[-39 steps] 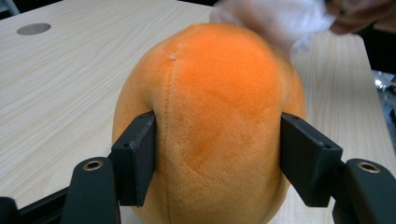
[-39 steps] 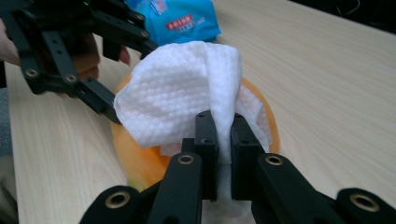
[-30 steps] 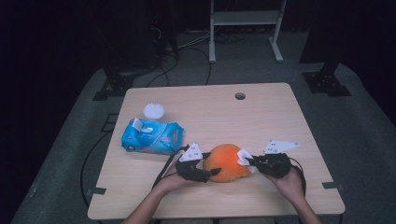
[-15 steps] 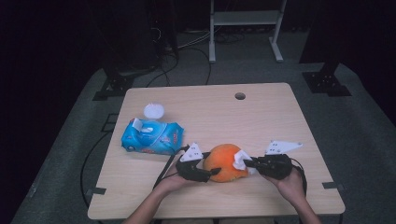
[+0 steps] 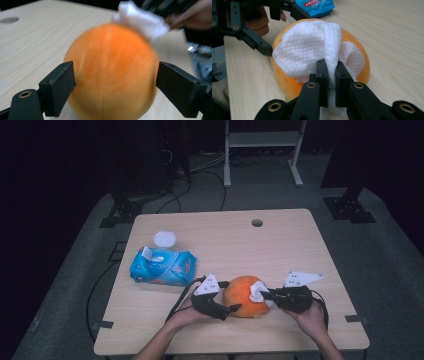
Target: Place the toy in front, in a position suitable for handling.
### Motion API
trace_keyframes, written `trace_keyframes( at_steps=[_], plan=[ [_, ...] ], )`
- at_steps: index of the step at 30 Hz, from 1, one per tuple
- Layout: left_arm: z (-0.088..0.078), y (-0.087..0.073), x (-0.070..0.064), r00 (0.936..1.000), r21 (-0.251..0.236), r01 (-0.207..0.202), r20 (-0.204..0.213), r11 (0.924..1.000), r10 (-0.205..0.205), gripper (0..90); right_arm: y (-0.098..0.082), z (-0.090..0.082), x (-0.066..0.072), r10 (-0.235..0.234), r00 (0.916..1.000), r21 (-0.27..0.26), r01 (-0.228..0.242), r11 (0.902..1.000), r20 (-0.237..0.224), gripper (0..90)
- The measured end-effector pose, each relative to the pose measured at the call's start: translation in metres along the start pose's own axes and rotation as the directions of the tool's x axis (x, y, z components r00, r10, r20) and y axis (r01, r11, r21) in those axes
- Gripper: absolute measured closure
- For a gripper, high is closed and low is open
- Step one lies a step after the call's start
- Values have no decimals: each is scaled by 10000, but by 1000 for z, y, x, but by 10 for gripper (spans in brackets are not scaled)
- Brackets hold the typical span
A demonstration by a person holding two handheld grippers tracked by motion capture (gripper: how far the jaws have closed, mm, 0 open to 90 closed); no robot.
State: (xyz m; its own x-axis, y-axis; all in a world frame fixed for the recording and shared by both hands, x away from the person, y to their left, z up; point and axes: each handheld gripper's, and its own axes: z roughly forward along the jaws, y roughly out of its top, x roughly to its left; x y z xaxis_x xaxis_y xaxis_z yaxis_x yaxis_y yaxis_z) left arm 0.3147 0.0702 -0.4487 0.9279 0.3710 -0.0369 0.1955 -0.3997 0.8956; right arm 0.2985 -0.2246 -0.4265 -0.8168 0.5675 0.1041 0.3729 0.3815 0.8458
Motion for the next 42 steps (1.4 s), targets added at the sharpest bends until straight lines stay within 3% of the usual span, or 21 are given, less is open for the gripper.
trace_keyframes(
  at_steps=[4, 6, 8, 10, 13, 15, 17, 20, 24, 26, 28, 32, 34, 36, 38, 40, 42],
  plan=[
    [-1, 3, -1, 9996, 107, -116, -254, 9999, 119, 313, 7, -3, 6, -274, 9981, -155, 283, 9995, 555, 835],
    [-1, 6, -3, 9994, -34, -192, -298, 9998, 191, 352, 12, -5, 15, -620, 9972, -430, 638, 9970, 422, 833],
    [0, 8, -7, 9988, -28, -385, -300, 9993, 384, 356, 17, -3, 27, -1161, 9930, -628, 1171, 9911, 208, 833],
    [0, 7, -7, 9987, -60, -432, -275, 9990, 430, 324, 19, 2, 30, -1476, 9878, -194, 1487, 9887, 488, 834],
    [0, 5, -2, 9997, -269, -53, -232, 9996, 47, 180, 13, 1, 19, -954, 9936, -128, 963, 9953, 603, 834],
    [3, 3, 1, 9998, -114, 156, -151, 9998, -158, 113, 9, -4, 10, -490, 9975, -190, 501, 9986, 518, 834],
    [7, 1, 0, 9999, 35, 136, -10, 9999, -135, 130, 9, -6, 9, -498, 9969, -226, 512, 9984, 605, 834],
    [6, 4, -5, 9998, -14, -140, -163, 9999, 139, 270, 16, -7, 21, -1038, 9909, -448, 1079, 9931, 859, 835],
    [7, 12, -16, 9972, -88, -627, -414, 9980, 622, 335, 26, 1, 46, -1693, 9852, -793, 1708, 9821, 259, 834],
    [7, 13, -19, 9961, -58, -732, -489, 9973, 729, 351, 28, 6, 52, -2002, 9789, -568, 2023, 9777, 415, 834],
    [6, 12, -17, 9981, -174, -455, -434, 9988, 447, 358, 27, 5, 45, -1822, 9821, -563, 1847, 9812, 466, 836],
    [7, 14, -15, 9987, -232, -236, -463, 9995, 225, 351, 23, -6, 30, -1196, 9851, -603, 1278, 9900, 1238, 837],
    [8, 16, -17, 9986, -229, -233, -487, 9995, 221, 345, 23, -8, 34, -1163, 9870, -825, 1258, 9886, 1108, 836],
    [9, 17, -18, 9986, -306, -208, -500, 9993, 192, 344, 25, -3, 43, -1312, 9894, -961, 1368, 9859, 627, 836],
    [8, 18, -19, 9976, -176, -405, -562, 9990, 394, 346, 27, 5, 53, -1613, 9858, -704, 1643, 9839, 474, 835],
    [7, 17, -18, 9984, -255, -264, -515, 9993, 250, 353, 28, 7, 53, -1692, 9840, -570, 1723, 9834, 561, 837],
    [6, 17, -17, 9984, -294, -219, -522, 9993, 203, 361, 28, 4, 47, -1458, 9861, -569, 1505, 9870, 796, 838]
  ],
)
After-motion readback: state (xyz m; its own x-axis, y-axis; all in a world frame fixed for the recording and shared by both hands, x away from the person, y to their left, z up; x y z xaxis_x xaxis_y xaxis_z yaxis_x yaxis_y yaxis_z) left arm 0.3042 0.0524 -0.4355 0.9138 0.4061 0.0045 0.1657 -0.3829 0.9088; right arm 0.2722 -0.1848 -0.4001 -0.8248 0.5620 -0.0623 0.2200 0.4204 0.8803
